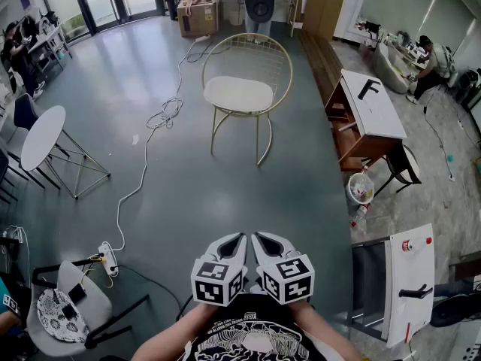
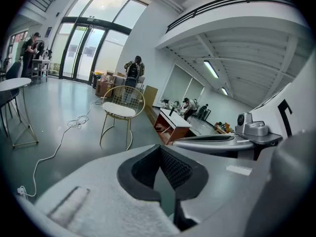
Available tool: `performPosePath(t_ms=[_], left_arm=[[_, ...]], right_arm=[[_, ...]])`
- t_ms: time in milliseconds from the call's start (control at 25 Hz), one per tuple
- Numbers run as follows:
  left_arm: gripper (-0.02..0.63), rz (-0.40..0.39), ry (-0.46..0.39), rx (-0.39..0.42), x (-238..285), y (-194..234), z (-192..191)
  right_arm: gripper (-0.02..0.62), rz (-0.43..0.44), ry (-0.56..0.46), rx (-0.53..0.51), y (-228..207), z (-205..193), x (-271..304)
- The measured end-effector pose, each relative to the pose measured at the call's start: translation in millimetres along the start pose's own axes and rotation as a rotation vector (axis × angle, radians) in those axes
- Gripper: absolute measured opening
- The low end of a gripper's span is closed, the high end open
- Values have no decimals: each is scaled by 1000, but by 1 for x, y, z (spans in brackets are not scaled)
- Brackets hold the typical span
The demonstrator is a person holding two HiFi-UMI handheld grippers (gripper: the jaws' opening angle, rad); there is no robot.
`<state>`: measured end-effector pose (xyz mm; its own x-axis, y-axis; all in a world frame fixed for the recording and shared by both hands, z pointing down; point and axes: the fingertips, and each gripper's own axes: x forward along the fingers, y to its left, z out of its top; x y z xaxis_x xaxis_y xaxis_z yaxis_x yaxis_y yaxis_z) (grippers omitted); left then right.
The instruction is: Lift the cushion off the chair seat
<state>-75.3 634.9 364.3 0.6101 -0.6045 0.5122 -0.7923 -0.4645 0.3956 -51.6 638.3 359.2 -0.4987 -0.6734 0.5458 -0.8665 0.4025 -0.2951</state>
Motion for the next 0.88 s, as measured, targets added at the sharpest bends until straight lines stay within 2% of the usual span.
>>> performPosePath(t_ms=[360,640,880], left_arm=[[-12,-5,-13,-18,7,13,5],[-12,60,-14,-53,14,45,14],[-12,101,-18,-73,37,74,47]], right_arm=[[-2,-7,7,18,-4,4,15],[-2,58,30,6,-1,17,50],[-2,128,41,-8,-12,52,91]])
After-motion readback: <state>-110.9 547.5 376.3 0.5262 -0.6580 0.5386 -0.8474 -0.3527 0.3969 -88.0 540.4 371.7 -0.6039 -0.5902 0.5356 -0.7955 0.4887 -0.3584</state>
